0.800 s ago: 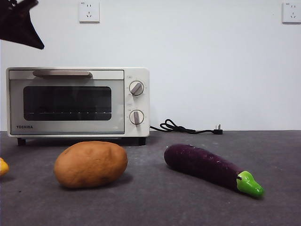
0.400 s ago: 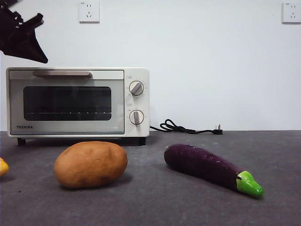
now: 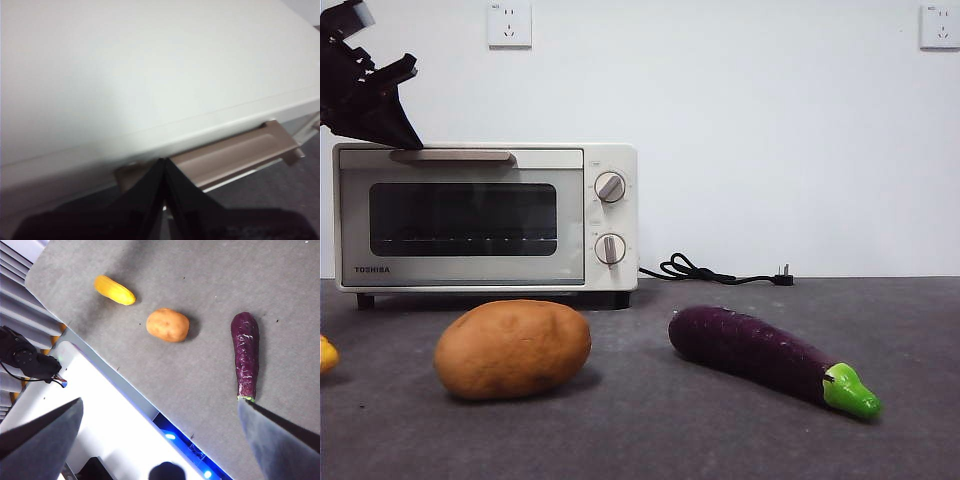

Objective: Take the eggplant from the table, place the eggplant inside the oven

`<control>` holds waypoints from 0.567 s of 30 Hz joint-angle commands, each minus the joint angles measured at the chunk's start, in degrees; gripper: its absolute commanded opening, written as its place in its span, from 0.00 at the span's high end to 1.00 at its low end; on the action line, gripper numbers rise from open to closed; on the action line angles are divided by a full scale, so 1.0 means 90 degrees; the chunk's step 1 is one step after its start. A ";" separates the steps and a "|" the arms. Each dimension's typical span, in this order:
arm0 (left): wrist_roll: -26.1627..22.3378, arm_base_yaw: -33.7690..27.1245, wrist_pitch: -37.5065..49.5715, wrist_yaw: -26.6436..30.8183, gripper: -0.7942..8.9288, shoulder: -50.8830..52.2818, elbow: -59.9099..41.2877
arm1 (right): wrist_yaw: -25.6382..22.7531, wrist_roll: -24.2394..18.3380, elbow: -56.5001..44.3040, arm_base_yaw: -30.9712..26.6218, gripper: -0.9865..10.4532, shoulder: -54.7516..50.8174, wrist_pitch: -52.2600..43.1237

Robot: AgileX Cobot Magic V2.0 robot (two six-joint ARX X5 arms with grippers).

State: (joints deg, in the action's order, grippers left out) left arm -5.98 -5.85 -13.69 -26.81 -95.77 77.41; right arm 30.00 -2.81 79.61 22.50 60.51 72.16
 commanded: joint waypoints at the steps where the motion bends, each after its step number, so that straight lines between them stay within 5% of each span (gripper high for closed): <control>1: -0.0209 0.0034 0.0015 0.0153 0.92 -0.0100 0.0002 | -0.0002 0.0027 0.0005 0.0010 0.42 0.0010 -0.0017; 17: -0.0534 0.0527 -0.0342 0.0214 0.92 -0.0221 0.0002 | 0.0000 0.0029 0.0005 0.0010 0.42 0.0010 -0.0012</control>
State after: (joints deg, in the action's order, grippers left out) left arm -9.56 -1.61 -15.11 -25.23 -95.92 78.00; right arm 30.00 -2.81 79.61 22.50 60.51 72.18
